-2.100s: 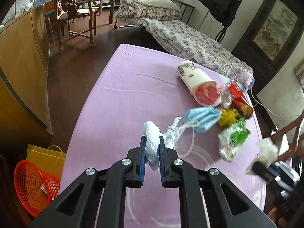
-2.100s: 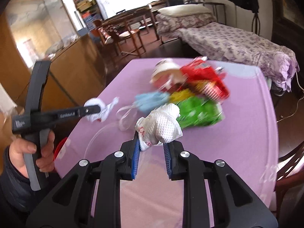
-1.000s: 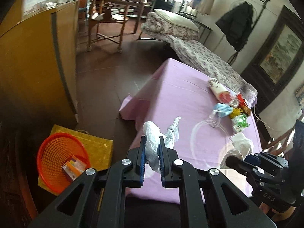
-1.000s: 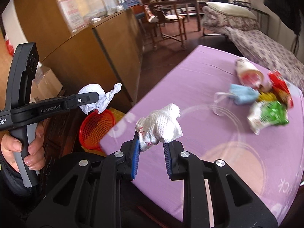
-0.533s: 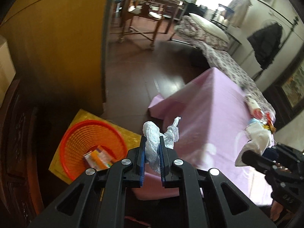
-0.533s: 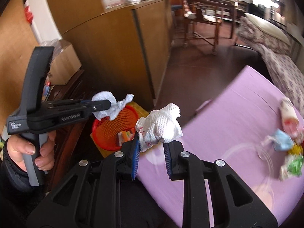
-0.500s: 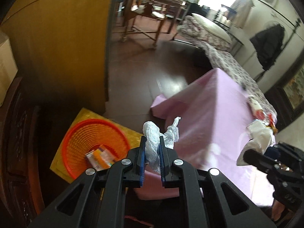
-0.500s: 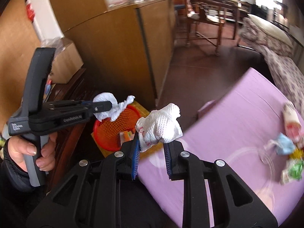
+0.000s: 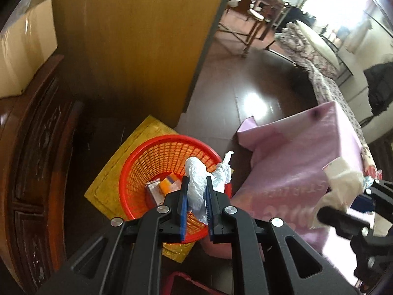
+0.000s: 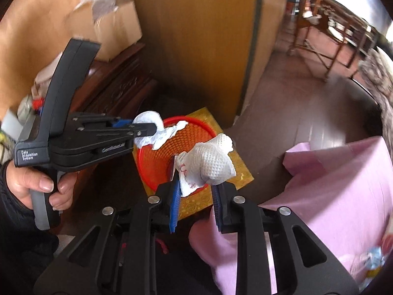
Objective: Collect trash
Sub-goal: 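Open both grippers to drop the bag and tissue into the wastebasket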
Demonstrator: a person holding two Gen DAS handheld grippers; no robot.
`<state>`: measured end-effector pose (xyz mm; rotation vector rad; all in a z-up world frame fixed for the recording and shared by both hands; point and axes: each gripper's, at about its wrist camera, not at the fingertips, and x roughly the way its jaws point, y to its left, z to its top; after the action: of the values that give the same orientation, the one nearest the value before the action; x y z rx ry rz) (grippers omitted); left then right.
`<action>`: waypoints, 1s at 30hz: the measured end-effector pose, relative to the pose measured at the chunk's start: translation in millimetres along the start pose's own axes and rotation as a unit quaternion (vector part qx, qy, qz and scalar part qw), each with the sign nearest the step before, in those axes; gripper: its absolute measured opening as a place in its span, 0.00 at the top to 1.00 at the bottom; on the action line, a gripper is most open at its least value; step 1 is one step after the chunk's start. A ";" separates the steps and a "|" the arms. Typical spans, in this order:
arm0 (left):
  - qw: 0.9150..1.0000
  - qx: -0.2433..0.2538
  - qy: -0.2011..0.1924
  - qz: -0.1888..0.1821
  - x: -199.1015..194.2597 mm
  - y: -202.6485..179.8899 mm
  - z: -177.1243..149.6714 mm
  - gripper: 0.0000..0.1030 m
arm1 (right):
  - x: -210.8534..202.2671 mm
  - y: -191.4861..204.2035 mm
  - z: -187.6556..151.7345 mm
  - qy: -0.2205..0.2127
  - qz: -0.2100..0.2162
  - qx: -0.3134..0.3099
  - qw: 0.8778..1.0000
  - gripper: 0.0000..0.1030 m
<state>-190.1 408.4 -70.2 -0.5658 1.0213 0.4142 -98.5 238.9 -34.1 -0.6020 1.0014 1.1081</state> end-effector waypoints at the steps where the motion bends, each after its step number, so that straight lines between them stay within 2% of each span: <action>1: 1.000 -0.005 0.003 0.002 3.1 4.0 0.9 0.87 | 5.3 2.5 2.8 0.007 0.004 -0.007 1.000 0.77; 11: 0.998 -0.059 0.007 0.019 21.0 41.5 15.9 0.86 | 63.0 19.1 22.5 0.065 0.032 -0.057 0.996 0.76; 14: 0.997 -0.073 0.018 0.013 29.1 50.3 17.8 0.80 | 76.3 19.5 23.7 0.071 0.041 -0.058 0.995 0.69; 16: 0.996 -0.080 0.024 0.010 33.6 52.5 18.2 0.63 | 81.2 17.4 22.5 0.068 0.040 -0.053 0.995 0.58; 17: 0.996 -0.083 0.027 0.008 35.7 53.6 18.2 0.60 | 82.9 17.0 22.5 0.067 0.041 -0.050 0.996 0.56; 24: 0.996 -0.083 0.034 0.011 39.9 47.9 14.4 0.57 | 82.6 2.4 19.5 0.062 0.043 -0.024 0.997 0.53; 28: 0.997 -0.077 0.028 0.012 35.6 41.2 13.5 0.53 | 79.6 4.0 21.1 0.050 0.043 -0.030 0.997 0.35; 30: 0.997 -0.078 0.021 0.016 30.2 39.7 14.1 0.52 | 79.7 8.1 21.6 0.046 0.037 -0.040 0.997 0.33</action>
<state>-189.1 450.0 -101.0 -0.7008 1.0453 0.5162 -90.0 295.1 -94.6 -0.6904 1.0701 1.1982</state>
